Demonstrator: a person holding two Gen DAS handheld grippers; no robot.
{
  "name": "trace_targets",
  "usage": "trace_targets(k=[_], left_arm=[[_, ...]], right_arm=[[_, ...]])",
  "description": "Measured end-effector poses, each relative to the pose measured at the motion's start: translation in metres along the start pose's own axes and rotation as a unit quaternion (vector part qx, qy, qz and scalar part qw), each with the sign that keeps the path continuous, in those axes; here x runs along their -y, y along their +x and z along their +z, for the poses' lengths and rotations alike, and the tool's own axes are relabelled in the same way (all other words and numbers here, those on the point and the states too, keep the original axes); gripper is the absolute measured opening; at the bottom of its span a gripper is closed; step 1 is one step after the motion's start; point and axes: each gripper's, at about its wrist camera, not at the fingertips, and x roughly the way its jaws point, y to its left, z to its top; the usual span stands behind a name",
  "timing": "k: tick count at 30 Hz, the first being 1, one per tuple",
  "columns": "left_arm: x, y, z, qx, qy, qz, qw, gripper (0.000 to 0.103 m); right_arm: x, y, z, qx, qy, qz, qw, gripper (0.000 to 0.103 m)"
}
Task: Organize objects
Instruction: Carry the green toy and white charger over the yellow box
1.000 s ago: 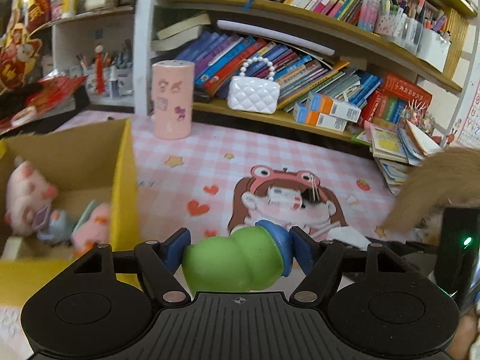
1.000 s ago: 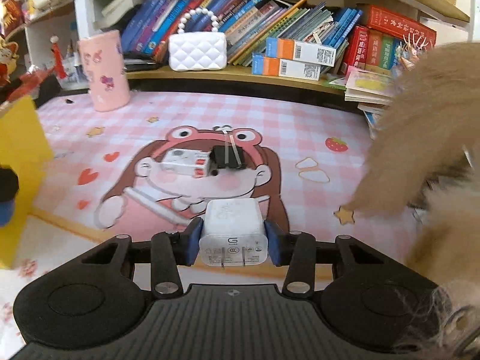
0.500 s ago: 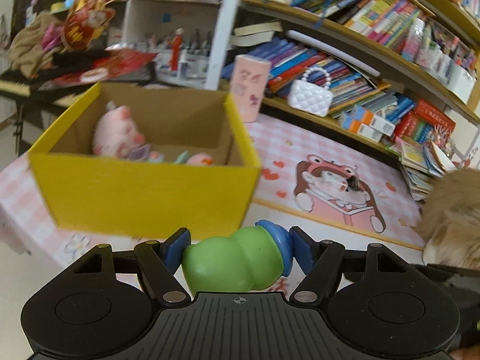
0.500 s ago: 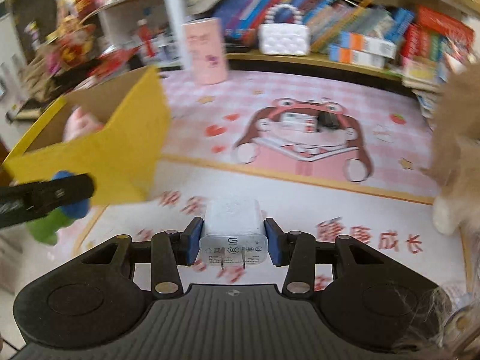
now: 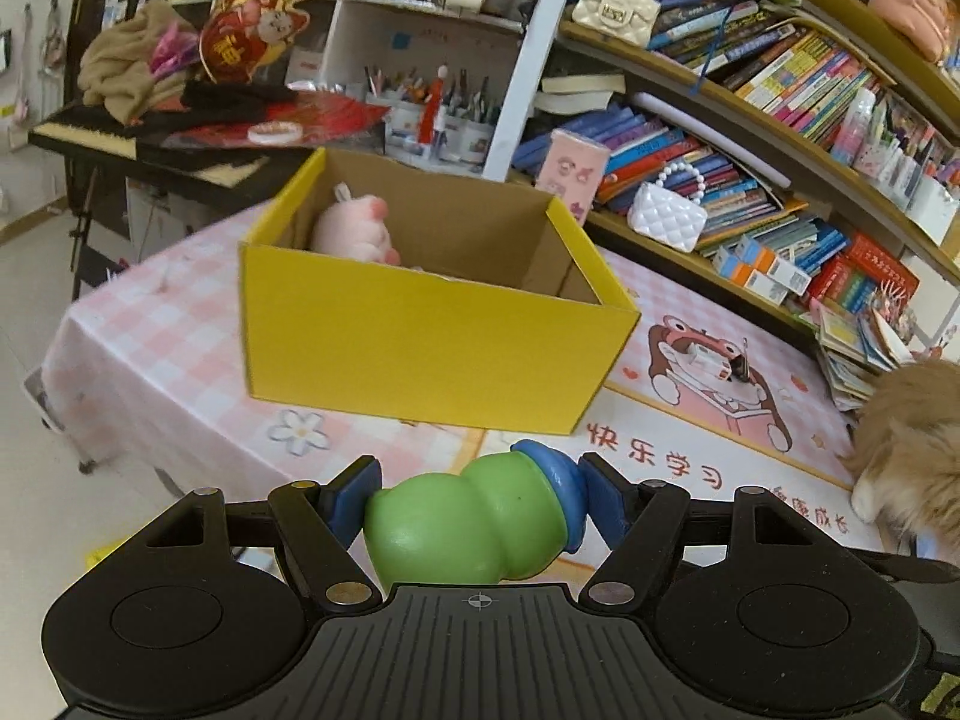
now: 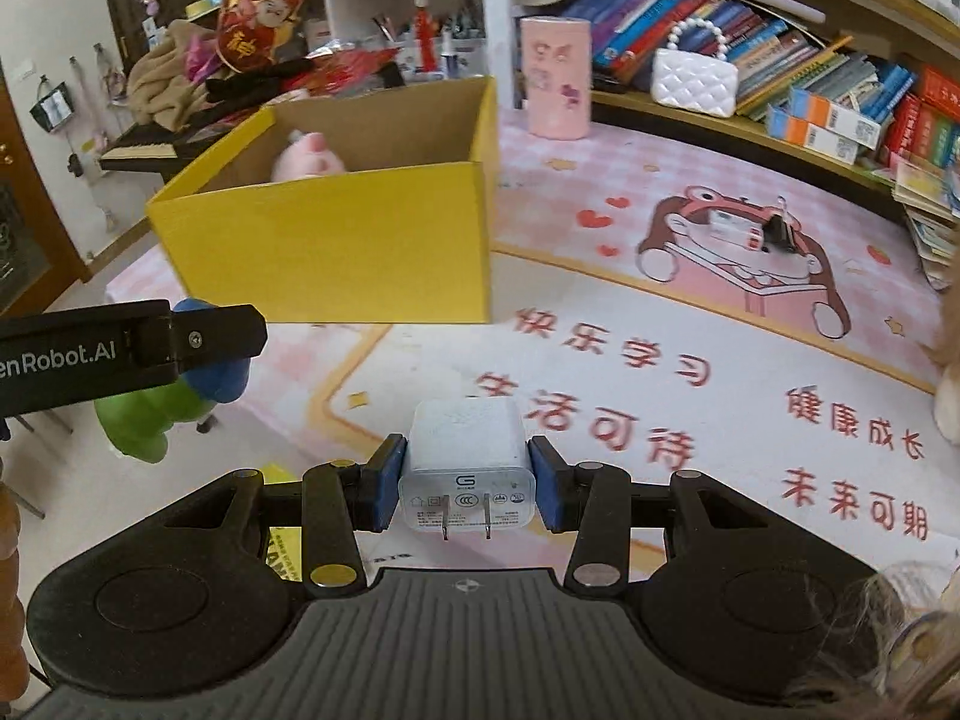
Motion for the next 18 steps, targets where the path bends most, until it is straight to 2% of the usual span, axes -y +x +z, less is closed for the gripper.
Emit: trace_targets(k=[9,18], left_arm=[[-0.034,-0.022,-0.007,0.002,0.012,0.004,0.9999,0.072],[-0.053,-0.041,0.002,0.034,0.026,0.001,0.9991,0.072]], right_arm=[[-0.042,-0.009,-0.009,0.018,0.001,-0.001,1.000,0.041],[-0.067,-0.018,-0.010,0.047,0.009,-0.013,0.999,0.041]])
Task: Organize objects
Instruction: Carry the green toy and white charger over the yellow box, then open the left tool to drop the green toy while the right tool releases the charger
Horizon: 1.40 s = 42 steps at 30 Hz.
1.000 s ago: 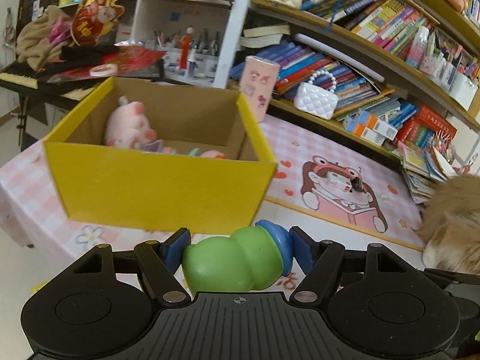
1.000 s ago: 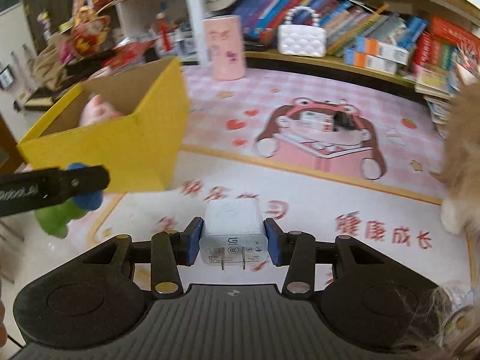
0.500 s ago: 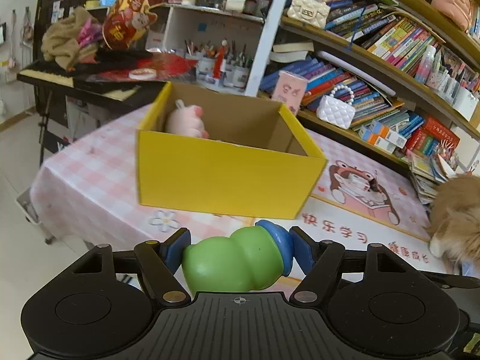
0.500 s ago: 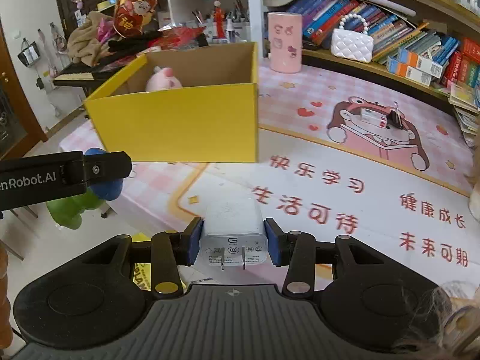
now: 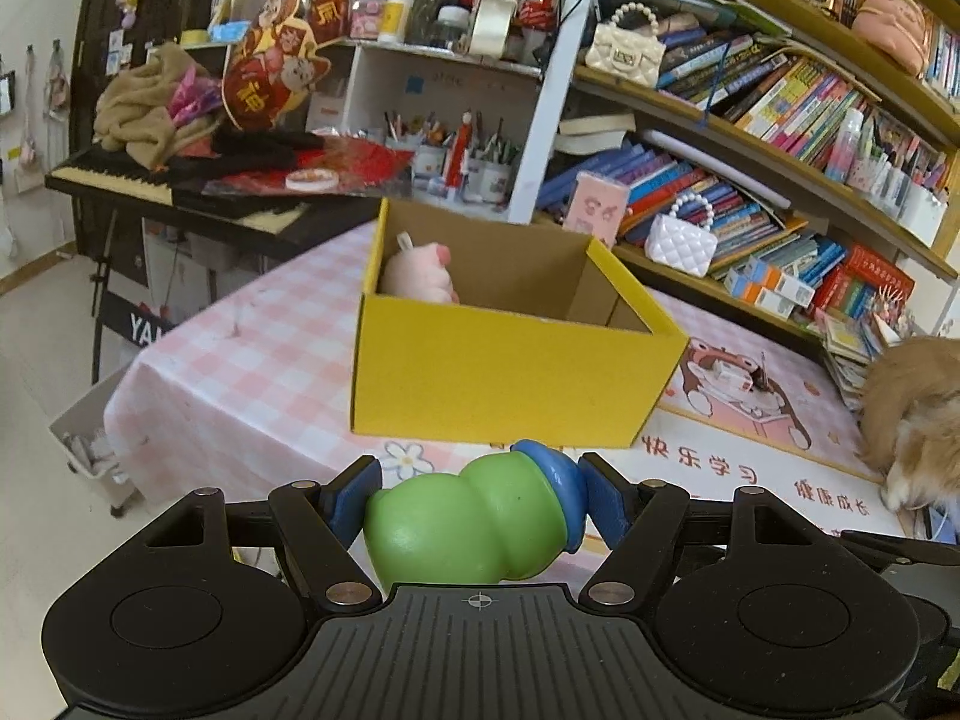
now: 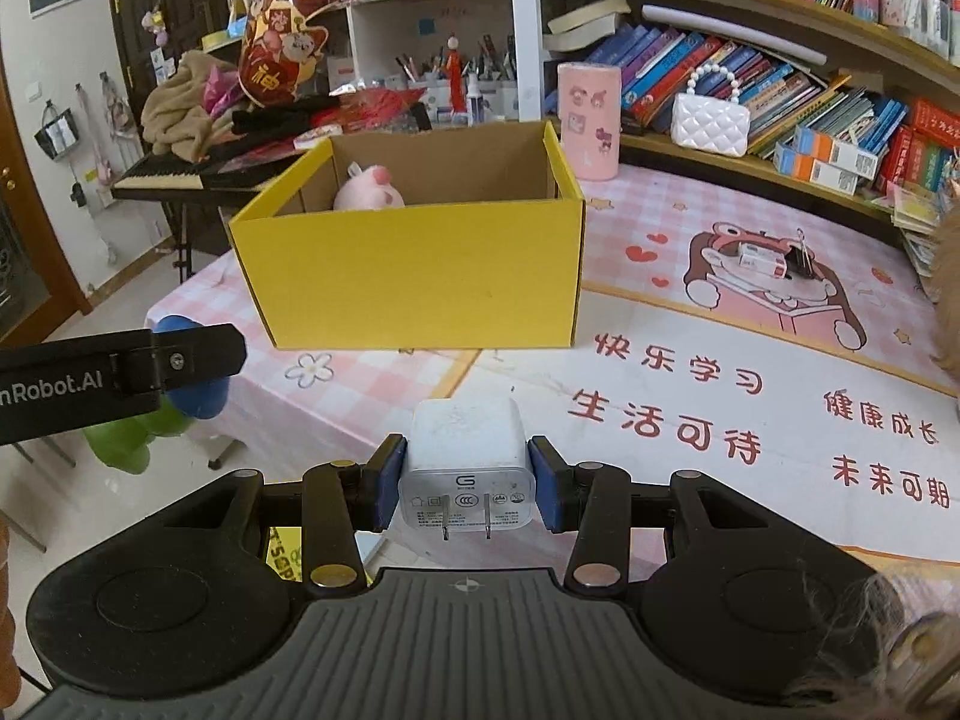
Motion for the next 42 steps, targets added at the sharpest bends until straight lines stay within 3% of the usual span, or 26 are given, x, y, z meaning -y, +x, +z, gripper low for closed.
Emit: trace_targets(k=[6,13,22,28,34,42], left_arm=[[-0.004,0.003,0.019,0.026,-0.004,-0.008,0.9996,0.072],[-0.001,0.020,0.056,0.066,-0.003,0.001,0.9978,0.072],[0.013,0.072,0.095,0.073,0.007,0.018,0.9971,0.072],[0.019,0.122,0.112,0.057,0.011,0.044,0.9974,0.072],[0.021,0.171,0.114,0.010,0.013,0.077,0.9969,0.072],[0.019,0.202,0.114,-0.032,0.002,0.094,0.9951,0.073]], right_arm=[[-0.002,-0.002,0.017,0.023,-0.005,-0.009,1.000,0.041],[0.003,0.004,0.062,0.077,-0.023,-0.007,0.997,0.041],[0.015,0.054,0.115,0.111,-0.056,0.011,0.992,0.041],[0.023,0.110,0.142,0.083,-0.090,0.025,0.992,0.041],[0.026,0.163,0.160,0.032,-0.126,0.043,0.991,0.041],[0.017,0.205,0.170,-0.015,-0.179,0.046,0.983,0.041]])
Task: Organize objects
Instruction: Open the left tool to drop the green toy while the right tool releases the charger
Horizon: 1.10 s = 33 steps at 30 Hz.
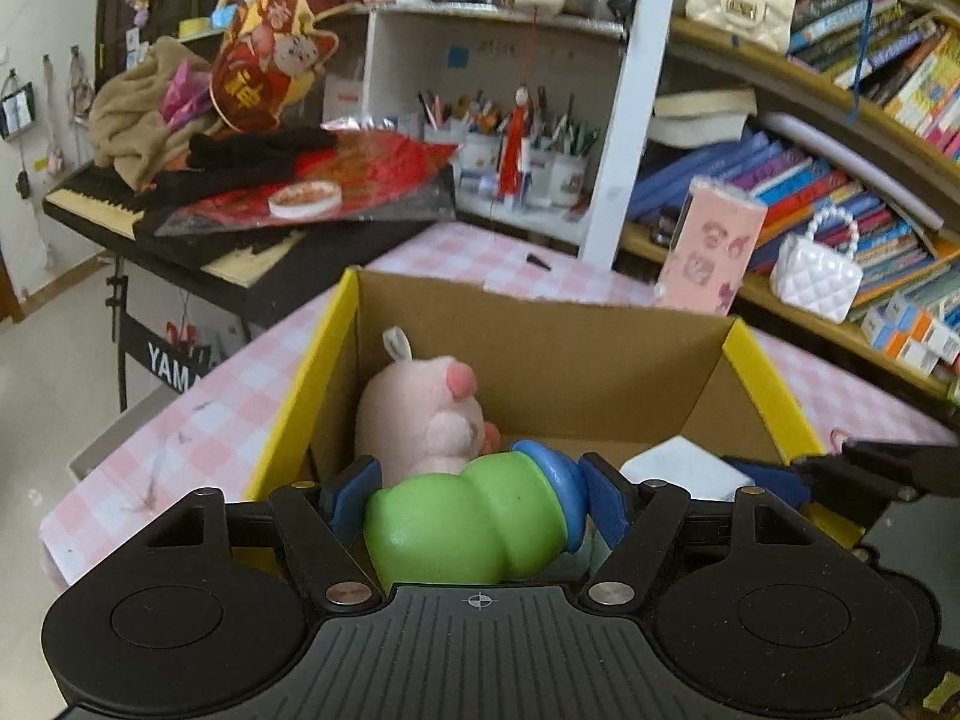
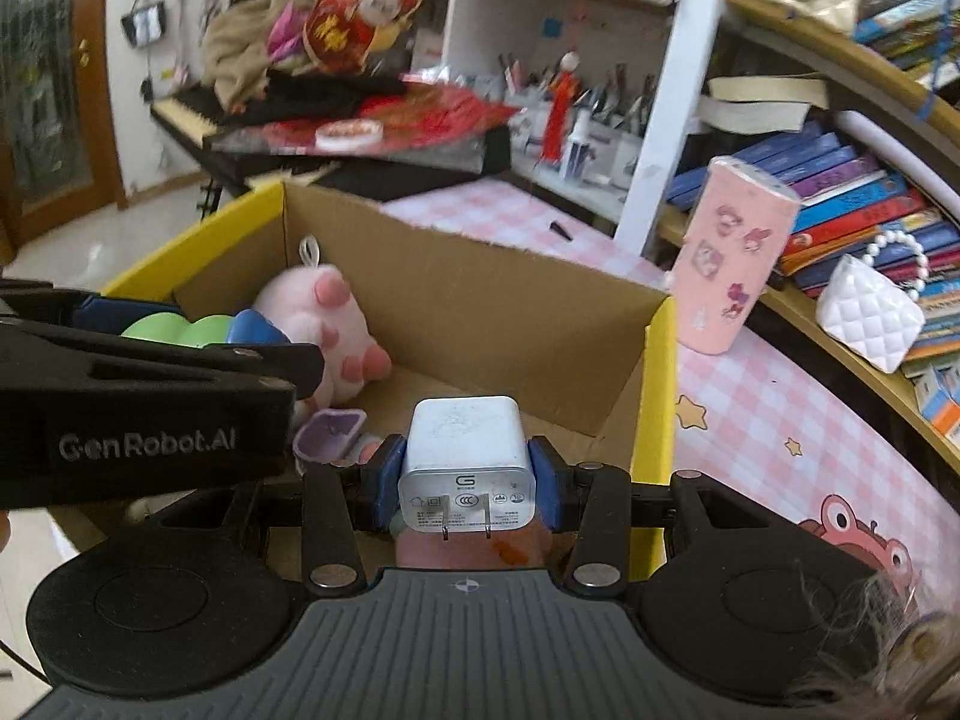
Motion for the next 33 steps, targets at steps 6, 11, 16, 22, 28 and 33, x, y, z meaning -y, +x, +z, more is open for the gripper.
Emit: trace_targets(k=[6,11,16,22,28,33], left_arm=[[0.003,0.001,-0.001,0.004,0.010,0.004,0.9999,0.073],[0.003,0.000,-0.001,0.006,0.011,-0.002,0.9999,0.077],[-0.003,-0.016,0.000,0.025,-0.015,-0.029,0.9991,0.079],[-0.014,-0.057,0.004,0.077,-0.042,-0.043,0.9952,0.082],[-0.034,-0.098,-0.005,0.107,-0.078,-0.052,0.9898,0.090],[-0.042,-0.123,-0.025,0.115,-0.081,-0.053,0.9887,0.092]], right_arm=[[-0.003,0.002,0.000,-0.009,-0.019,0.005,1.000,0.041],[-0.004,0.002,0.000,-0.010,-0.020,0.000,1.000,0.041],[-0.001,-0.010,0.002,0.019,-0.017,-0.012,1.000,0.051],[0.007,-0.038,0.003,0.047,0.010,-0.023,0.999,0.051],[0.006,-0.089,-0.005,0.094,0.046,-0.056,0.993,0.059],[-0.004,-0.126,-0.023,0.118,0.078,-0.077,0.987,0.060]])
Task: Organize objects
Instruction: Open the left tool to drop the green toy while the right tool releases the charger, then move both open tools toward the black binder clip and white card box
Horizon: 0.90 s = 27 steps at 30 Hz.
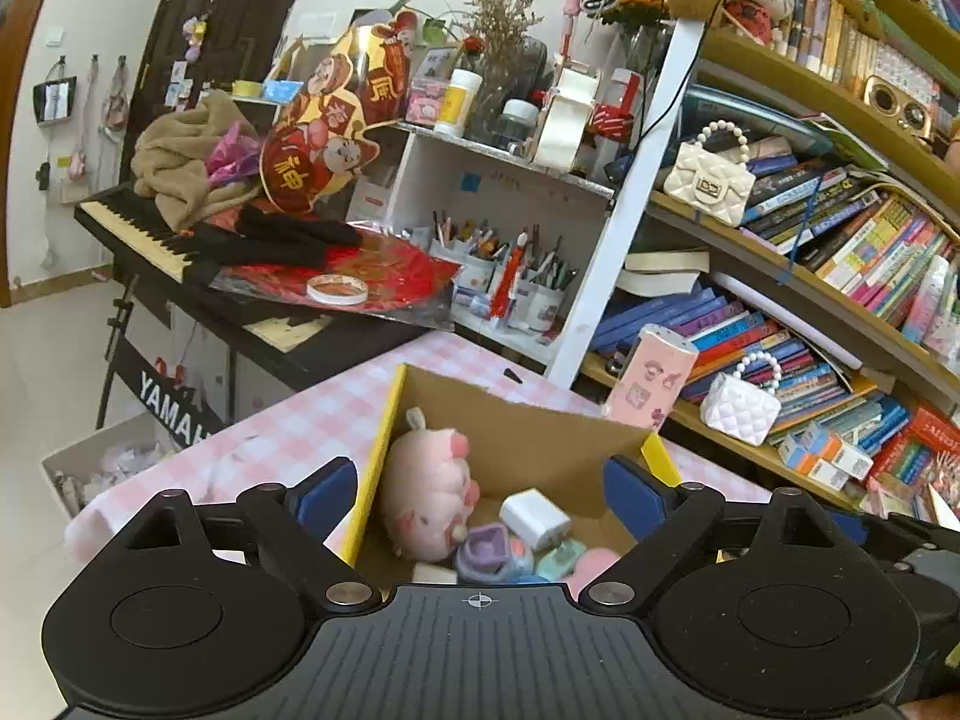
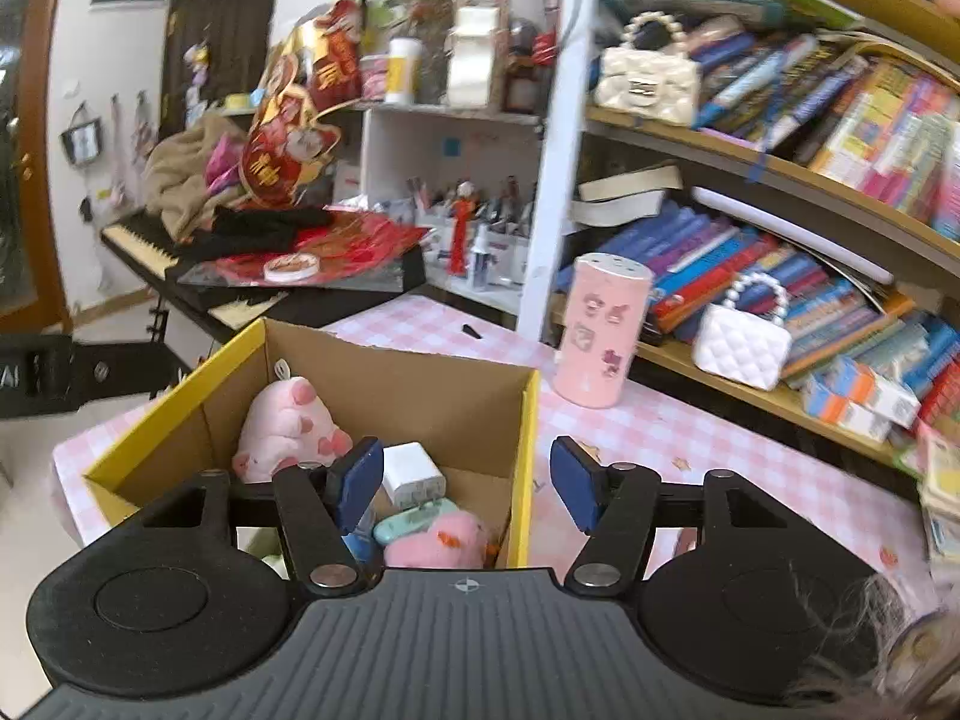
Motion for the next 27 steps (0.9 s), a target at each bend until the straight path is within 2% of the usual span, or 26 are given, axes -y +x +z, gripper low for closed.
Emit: trace_targets(k=[6,19,27], left_arm=[[-0.005,-0.028,-0.025,-0.013,0.014,0.004,0.9998,0.092],[-0.013,-0.071,-0.084,-0.078,0.046,0.013,0.9958,0.092],[-0.001,-0.077,-0.111,-0.124,0.082,-0.015,0.9887,0.092]], right_arm=[[-0.009,-0.037,-0.027,-0.003,0.031,-0.034,0.999,0.060],[-0.032,-0.087,-0.115,-0.104,0.062,-0.069,0.990,0.063],[-0.029,-0.113,-0.151,-0.139,0.090,-0.099,0.981,0.065]])
